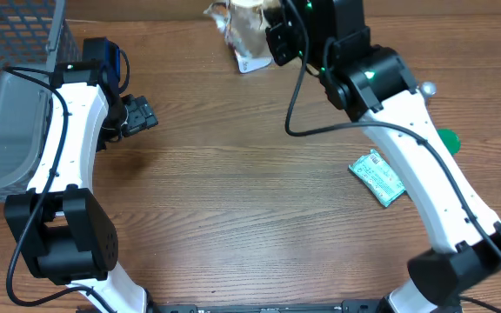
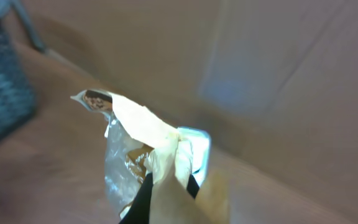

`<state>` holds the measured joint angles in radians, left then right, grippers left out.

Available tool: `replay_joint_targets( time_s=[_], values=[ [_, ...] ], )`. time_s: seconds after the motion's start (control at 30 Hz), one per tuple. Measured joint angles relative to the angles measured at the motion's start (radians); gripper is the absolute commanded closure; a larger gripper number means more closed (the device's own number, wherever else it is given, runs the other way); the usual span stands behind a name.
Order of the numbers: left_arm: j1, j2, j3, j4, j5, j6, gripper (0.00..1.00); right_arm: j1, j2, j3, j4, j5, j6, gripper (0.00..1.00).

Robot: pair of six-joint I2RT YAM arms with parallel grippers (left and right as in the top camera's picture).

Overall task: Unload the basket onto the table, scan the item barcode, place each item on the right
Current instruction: 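Lift the Pantree snack bag with the right gripper toward the white scanner, then hold the snack bag in front of the white scanner with the right gripper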

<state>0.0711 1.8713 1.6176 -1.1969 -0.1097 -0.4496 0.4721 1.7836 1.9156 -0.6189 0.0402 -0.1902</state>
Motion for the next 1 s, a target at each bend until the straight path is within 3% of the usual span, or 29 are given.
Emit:
replay_joint_targets(
  time_s=[0.57, 0.87, 1.0],
  values=[
    [0.000, 0.000, 0.000, 0.000, 0.000, 0.000, 0.00, 0.126, 0.354, 0.000, 0.473, 0.404, -0.445, 0.96],
    [0.000, 0.000, 0.001, 0.000, 0.000, 0.000, 0.00, 0.125, 0.474, 0.000, 0.705, 0.519, -0.533, 0.96],
    [0.000, 0.000, 0.001, 0.000, 0.000, 0.000, 0.00, 0.125, 0.502, 0.000, 0.732, 0.520, -0.537, 0.96]
  ],
)
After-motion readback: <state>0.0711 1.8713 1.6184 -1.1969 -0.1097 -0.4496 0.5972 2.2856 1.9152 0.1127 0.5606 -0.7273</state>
